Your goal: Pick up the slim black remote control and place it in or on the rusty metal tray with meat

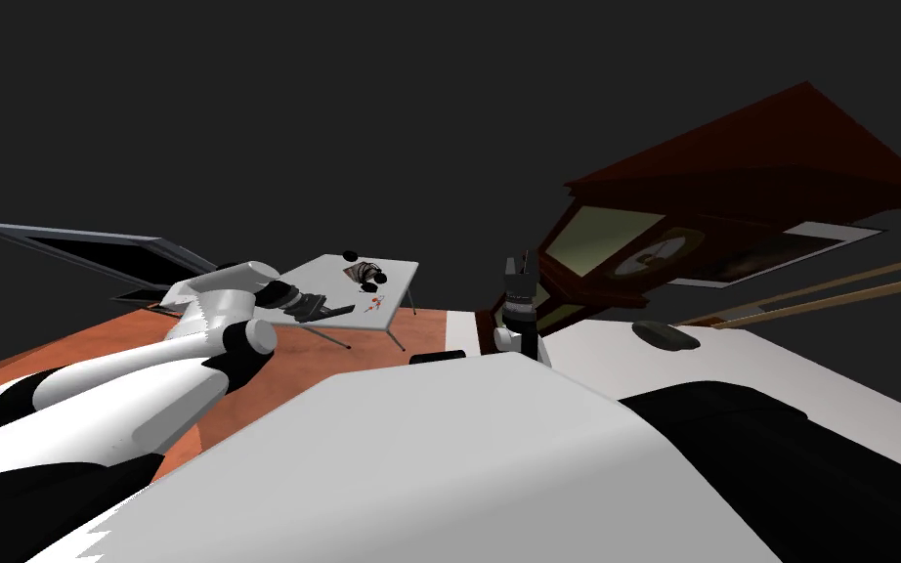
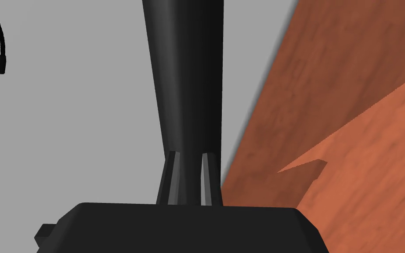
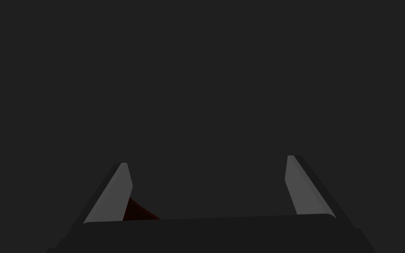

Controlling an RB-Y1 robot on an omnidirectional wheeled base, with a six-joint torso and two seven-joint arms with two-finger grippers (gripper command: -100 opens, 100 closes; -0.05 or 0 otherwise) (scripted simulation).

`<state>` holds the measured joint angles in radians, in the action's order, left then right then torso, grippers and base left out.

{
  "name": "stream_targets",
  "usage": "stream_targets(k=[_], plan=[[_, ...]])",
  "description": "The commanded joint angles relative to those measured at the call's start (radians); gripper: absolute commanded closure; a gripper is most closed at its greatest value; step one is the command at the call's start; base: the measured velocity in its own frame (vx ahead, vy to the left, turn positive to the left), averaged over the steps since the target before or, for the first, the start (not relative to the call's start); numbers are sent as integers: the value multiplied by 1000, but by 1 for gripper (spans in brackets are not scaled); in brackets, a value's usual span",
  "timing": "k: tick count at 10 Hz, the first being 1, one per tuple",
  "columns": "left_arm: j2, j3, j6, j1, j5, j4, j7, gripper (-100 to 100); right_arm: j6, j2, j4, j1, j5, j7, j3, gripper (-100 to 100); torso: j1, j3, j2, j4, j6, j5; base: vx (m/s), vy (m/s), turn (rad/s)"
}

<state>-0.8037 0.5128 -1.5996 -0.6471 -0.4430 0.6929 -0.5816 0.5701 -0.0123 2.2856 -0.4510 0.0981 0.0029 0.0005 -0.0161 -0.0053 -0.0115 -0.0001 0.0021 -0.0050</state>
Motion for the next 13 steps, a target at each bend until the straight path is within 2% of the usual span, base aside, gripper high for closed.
stream_targets(k=[1, 2, 4, 5, 6, 8, 10, 11, 13], plan=[[-48, -6, 25, 26, -34, -22, -50, 100, 0, 0, 0, 0, 0, 0, 0, 0, 0, 0, 0, 0, 0, 0, 284, -217, 64], [-48, -6, 25, 26, -34, -22, -58, 100, 0, 0, 0, 0, 0, 0, 0, 0, 1, -4, -7, -1, 1, 0, 221, -112, 32], [-108, -16, 52, 59, -75, -43, -118, 100, 0, 0, 0, 0, 0, 0, 0, 0, 10, -4, -6, -1, 2, 1, 223, -79, -9], [-108, -16, 52, 43, -75, -84, -118, 100, 0, 0, 0, 0, 0, 0, 0, 0, 10, -5, -9, -2, 2, 1, 199, -77, 18], [-108, -16, 52, 59, -75, -71, -118, 100, 0, 0, 0, 0, 0, 0, 0, 0, 10, -4, -6, -2, 2, 2, 68, -45, -5], [-108, -16, 52, 59, -75, -43, -118, 100, 0, 0, 0, 0, 0, 0, 0, 0, 14, 3, 7, 1, 1, 2, -27, -4, -4], [-162, -29, 82, 88, -113, -63, -171, 100, 0, 0, 0, 0, 0, 0, 0, 0, 14, 3, 5, 1, 1, 1, 184, -53, 9], [-162, -29, 82, 88, -113, -63, -171, 100, 0, 0, 0, 0, 0, 0, 0, 0, 11, -2, -4, 0, 2, 1, 229, -59, 31], [-211, -47, 115, 112, -147, -83, -218, 100, 0, 0, 0, 0, 0, 0, 0, 0, 11, -5, -9, -1, 6, 1, 248, -57, -32]])
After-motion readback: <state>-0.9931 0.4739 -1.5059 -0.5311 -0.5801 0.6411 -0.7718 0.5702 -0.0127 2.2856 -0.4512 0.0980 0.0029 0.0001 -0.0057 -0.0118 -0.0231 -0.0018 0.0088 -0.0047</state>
